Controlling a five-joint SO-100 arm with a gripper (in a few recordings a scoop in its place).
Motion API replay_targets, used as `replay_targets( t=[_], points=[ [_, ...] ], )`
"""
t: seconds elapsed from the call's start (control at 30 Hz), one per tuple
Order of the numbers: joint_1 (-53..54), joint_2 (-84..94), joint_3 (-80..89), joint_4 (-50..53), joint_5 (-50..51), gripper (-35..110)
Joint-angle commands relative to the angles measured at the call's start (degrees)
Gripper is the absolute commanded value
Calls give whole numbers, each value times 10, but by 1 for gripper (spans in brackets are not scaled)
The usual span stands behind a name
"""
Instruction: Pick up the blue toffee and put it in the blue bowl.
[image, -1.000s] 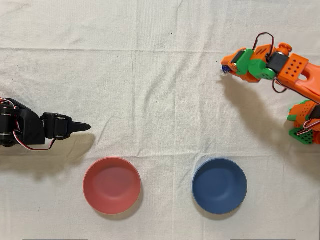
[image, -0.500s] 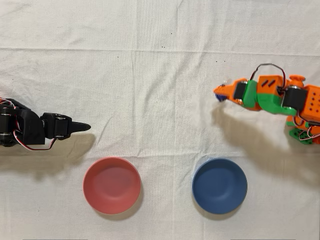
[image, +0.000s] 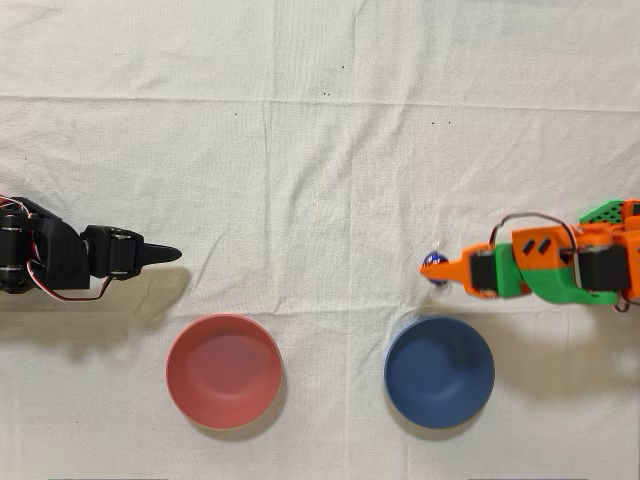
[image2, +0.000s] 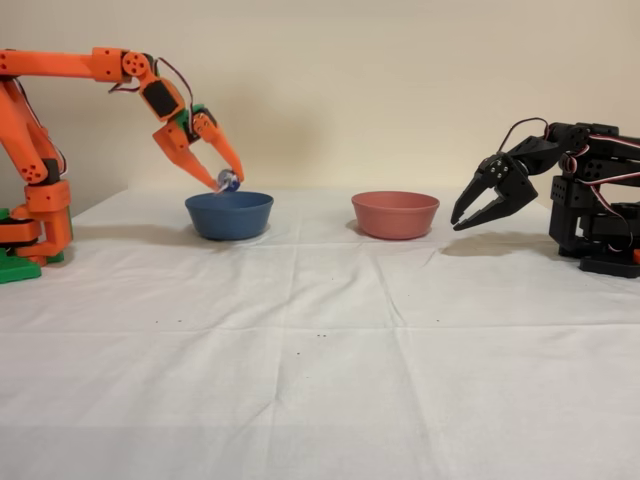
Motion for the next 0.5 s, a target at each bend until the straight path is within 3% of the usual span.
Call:
replay_targets(
  t=[0.0, 0.47],
  points=[
    [-53, -24, -78, 4, -3, 16],
    [-218, -168, -263, 41, 62, 14]
  ],
)
